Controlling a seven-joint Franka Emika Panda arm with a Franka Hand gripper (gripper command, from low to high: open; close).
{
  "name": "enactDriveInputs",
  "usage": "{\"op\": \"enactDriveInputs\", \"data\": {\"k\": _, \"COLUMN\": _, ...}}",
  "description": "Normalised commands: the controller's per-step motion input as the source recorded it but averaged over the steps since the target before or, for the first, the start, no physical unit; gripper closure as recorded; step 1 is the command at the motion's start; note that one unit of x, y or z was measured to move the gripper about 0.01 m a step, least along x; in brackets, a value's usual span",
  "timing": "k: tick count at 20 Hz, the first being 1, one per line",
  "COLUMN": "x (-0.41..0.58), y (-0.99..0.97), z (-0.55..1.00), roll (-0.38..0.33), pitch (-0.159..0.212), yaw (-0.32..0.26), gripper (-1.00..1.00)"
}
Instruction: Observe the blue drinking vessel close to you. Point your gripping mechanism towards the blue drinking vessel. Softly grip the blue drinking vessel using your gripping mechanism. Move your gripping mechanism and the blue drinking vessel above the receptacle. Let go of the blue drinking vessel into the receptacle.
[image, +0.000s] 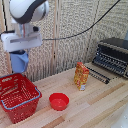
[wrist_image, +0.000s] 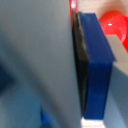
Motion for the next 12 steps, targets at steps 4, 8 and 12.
{"op": "enactDriveInputs", "data": {"k": 4, "x": 0.344, "y": 0.44, "z": -0.67, "roll": -0.095, "pitch": -0.006, "yaw": -0.001, "gripper": 1.00}}
{"op": "enactDriveInputs", "data": {"k": 8, "x": 0.473, "y": 0.10, "z": -0.60, "roll": -0.086, "pitch": -0.016, "yaw": -0.027, "gripper": 1.00}}
{"op": "enactDriveInputs", "data": {"k": 12, "x": 0.504, "y": 0.03, "z": -0.44, "roll": -0.029, "pitch": -0.008, "yaw": -0.010, "gripper": 1.00}}
